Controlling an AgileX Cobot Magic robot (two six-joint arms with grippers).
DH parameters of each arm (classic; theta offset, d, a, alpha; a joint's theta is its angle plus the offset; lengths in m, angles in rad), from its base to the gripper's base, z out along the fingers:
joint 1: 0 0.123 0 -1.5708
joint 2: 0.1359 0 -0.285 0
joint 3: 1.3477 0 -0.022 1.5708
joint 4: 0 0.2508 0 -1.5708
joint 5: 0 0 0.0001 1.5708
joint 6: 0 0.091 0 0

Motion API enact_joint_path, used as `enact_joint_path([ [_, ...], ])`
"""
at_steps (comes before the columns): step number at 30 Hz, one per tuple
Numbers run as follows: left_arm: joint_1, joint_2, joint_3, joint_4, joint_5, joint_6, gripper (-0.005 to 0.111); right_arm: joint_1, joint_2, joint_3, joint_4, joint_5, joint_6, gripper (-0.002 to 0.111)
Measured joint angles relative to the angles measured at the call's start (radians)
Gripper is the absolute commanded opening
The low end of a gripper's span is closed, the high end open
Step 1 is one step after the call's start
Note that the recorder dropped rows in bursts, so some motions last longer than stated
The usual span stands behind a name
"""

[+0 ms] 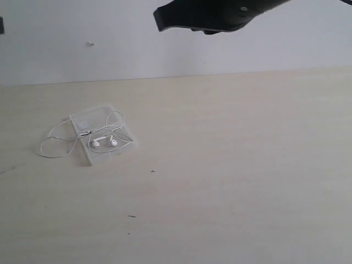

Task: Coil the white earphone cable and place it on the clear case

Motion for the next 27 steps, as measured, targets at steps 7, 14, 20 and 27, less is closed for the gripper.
enact_joint_path([
  [7, 0.000, -0.292, 0.058, -0.008, 0.104, -0.180, 0.000, 0.000, -0.231, 0.249, 0.006, -0.074, 0.048, 0.001],
  [14, 0.000, -0.575, 0.175, -0.131, 0.226, -0.235, 0.000, 0.000, -0.301, 0.410, 0.089, -0.099, 0.042, 0.001],
  [20, 0.000, -0.769, 0.215, -0.251, 0.331, -0.181, 0.000, -0.001, -0.359, 0.591, 0.195, -0.292, 0.035, 0.001],
  [27, 0.000, -1.009, 0.215, -0.326, 0.415, -0.137, 0.000, -0.001, -0.543, 0.777, 0.210, -0.453, 0.050, 0.001],
])
